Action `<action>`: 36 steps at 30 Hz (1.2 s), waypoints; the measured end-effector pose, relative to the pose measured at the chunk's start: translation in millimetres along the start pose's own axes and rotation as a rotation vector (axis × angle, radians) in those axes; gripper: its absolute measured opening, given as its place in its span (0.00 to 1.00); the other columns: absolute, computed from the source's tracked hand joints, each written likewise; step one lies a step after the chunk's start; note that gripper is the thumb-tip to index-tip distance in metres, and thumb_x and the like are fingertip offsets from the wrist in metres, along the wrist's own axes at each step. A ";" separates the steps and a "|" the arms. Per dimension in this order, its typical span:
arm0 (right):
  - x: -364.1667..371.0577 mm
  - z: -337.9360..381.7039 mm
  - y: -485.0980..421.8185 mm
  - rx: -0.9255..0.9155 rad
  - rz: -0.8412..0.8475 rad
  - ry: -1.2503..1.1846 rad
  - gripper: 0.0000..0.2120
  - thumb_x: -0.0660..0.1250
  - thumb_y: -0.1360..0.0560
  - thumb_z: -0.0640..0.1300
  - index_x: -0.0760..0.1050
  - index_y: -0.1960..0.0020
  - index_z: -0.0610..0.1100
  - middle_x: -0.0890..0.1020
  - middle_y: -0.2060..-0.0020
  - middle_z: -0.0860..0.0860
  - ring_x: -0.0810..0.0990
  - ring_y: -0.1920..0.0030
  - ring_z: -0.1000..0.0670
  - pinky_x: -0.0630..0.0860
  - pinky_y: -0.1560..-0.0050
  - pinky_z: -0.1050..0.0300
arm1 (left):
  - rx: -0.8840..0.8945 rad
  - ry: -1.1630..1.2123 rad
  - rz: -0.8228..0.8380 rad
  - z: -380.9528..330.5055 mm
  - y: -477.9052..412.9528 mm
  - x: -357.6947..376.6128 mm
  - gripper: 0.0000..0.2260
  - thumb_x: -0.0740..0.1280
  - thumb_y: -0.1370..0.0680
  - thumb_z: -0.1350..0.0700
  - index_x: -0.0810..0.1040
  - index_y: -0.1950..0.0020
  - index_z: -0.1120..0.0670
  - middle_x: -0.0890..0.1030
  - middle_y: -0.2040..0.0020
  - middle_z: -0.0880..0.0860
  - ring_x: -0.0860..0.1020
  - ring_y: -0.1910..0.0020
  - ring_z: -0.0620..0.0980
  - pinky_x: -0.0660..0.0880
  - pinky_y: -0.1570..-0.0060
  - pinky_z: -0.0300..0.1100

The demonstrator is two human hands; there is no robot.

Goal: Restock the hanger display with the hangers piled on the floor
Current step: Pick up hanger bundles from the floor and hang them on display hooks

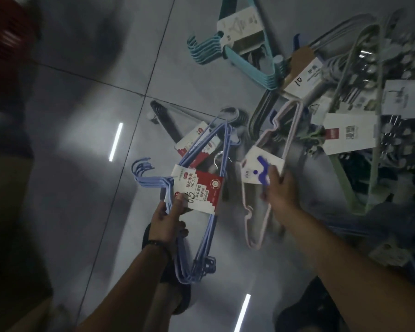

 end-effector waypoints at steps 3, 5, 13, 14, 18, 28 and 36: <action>-47.1 32.3 49.6 -0.125 -0.180 0.088 0.18 0.58 0.13 0.52 0.75 0.37 0.37 0.79 0.50 0.43 0.78 0.53 0.44 0.67 0.59 0.59 | 0.037 -0.008 -0.083 -7.7 12.1 -12.2 0.16 0.68 0.18 0.44 0.79 0.35 0.52 0.89 0.52 0.49 0.81 0.55 0.52 0.80 0.67 0.36; -77.4 53.8 80.1 -0.208 -0.217 0.031 0.18 0.57 0.13 0.50 0.74 0.35 0.36 0.78 0.51 0.44 0.75 0.54 0.47 0.65 0.58 0.61 | 0.043 -0.001 -0.128 -14.4 22.4 -17.6 0.17 0.68 0.18 0.44 0.79 0.34 0.51 0.88 0.49 0.51 0.85 0.54 0.49 0.79 0.69 0.34; -77.4 85.3 152.7 0.145 0.147 -0.192 0.18 0.56 0.14 0.59 0.78 0.48 0.49 0.83 0.54 0.51 0.80 0.56 0.54 0.77 0.65 0.64 | 0.007 -0.028 0.016 -34.9 80.2 45.6 0.27 0.68 0.21 0.38 0.73 0.27 0.52 0.89 0.52 0.52 0.67 0.72 0.51 0.72 0.67 0.45; -75.6 89.9 164.3 0.161 0.163 -0.207 0.19 0.56 0.14 0.59 0.79 0.45 0.48 0.84 0.52 0.49 0.81 0.54 0.52 0.78 0.64 0.64 | 0.011 -0.051 0.044 -39.2 92.5 57.6 0.28 0.68 0.21 0.38 0.72 0.26 0.51 0.89 0.53 0.51 0.67 0.72 0.51 0.72 0.67 0.45; -108.2 111.1 190.7 0.066 0.043 -0.223 0.15 0.54 0.14 0.59 0.78 0.46 0.55 0.84 0.48 0.52 0.82 0.53 0.58 0.76 0.55 0.59 | 0.052 -0.151 0.139 -60.0 152.9 96.0 0.24 0.60 0.18 0.37 0.74 0.27 0.48 0.88 0.50 0.51 0.76 0.67 0.50 0.74 0.71 0.43; -239.0 165.1 242.6 0.192 0.180 -0.462 0.45 0.59 0.29 0.81 0.58 0.18 0.62 0.60 0.17 0.54 0.65 0.20 0.44 0.67 0.25 0.36 | 0.055 -0.197 0.343 -164.0 360.7 189.9 0.18 0.58 0.17 0.37 0.80 0.43 0.47 0.81 0.54 0.55 0.73 0.67 0.49 0.71 0.67 0.42; -400.4 323.0 401.6 -0.027 -0.038 -0.506 0.33 0.58 0.16 0.59 0.52 0.15 0.51 0.58 0.17 0.48 0.63 0.20 0.42 0.67 0.30 0.49 | 0.479 -0.629 0.594 -285.4 547.9 239.7 0.35 0.85 0.37 0.53 0.72 0.35 0.45 0.86 0.45 0.49 0.86 0.55 0.49 0.83 0.61 0.49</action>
Point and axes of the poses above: each hand's wrist, its own y-axis away from the middle knuckle, its own x-axis out of the palm, z = x × y, the point moved 6 cm from there along -y, towards the middle knuckle
